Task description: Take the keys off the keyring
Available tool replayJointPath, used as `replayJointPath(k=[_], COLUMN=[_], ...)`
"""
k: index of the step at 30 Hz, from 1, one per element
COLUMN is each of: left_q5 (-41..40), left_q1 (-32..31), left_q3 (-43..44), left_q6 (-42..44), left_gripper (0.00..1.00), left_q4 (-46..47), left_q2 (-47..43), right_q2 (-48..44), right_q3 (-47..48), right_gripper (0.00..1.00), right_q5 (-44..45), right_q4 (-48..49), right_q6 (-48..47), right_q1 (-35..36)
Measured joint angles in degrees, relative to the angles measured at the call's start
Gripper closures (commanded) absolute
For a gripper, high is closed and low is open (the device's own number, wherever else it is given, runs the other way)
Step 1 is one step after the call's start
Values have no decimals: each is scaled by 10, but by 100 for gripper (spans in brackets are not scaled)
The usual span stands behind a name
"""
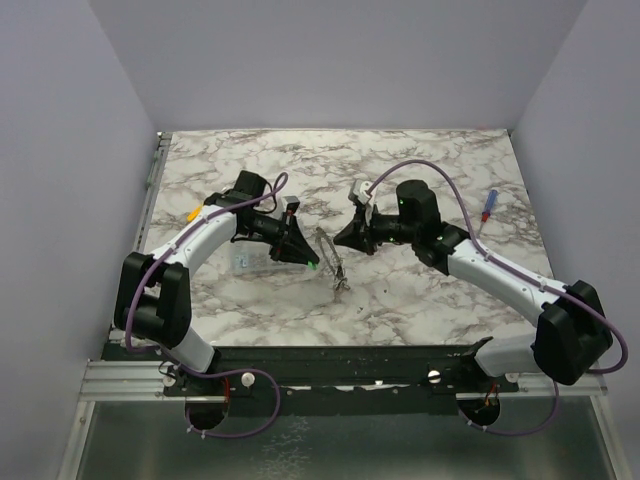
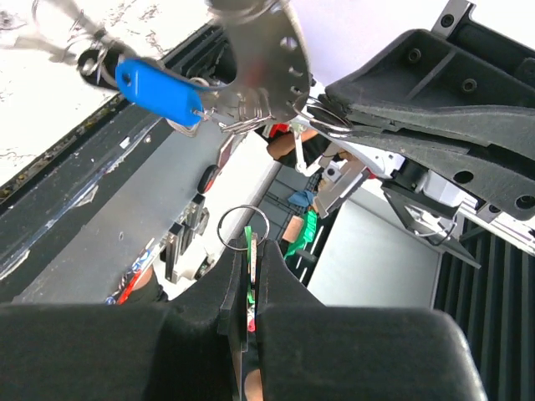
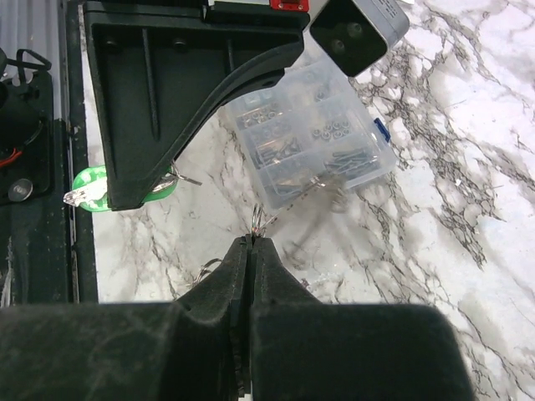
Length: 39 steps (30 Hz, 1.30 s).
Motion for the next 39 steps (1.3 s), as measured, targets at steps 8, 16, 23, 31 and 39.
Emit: replayJointPath(k=[8, 16, 23, 31, 39], left_q5=[-22, -97, -243, -429, -493], left_q1=[4, 5, 5, 3, -52], left_q3=[-2, 36, 115, 178, 139], left_q6=[5, 66, 183, 319, 352], left_gripper=[100, 100, 100, 100, 100], left_q4=[8, 7, 6, 1, 25], left_q2=[0, -31, -59, -36, 0], right_q2=[-3, -23, -52, -92, -127], right_q3=[0, 0, 6, 13, 13], right_gripper=[99, 100, 99, 99, 99], right_q5=[0, 0, 1, 7, 12], right_q4=[-13, -37, -69, -105, -130], right_q6=[3, 5, 9, 8, 8], right_q1=[-7, -30, -62, -108, -147])
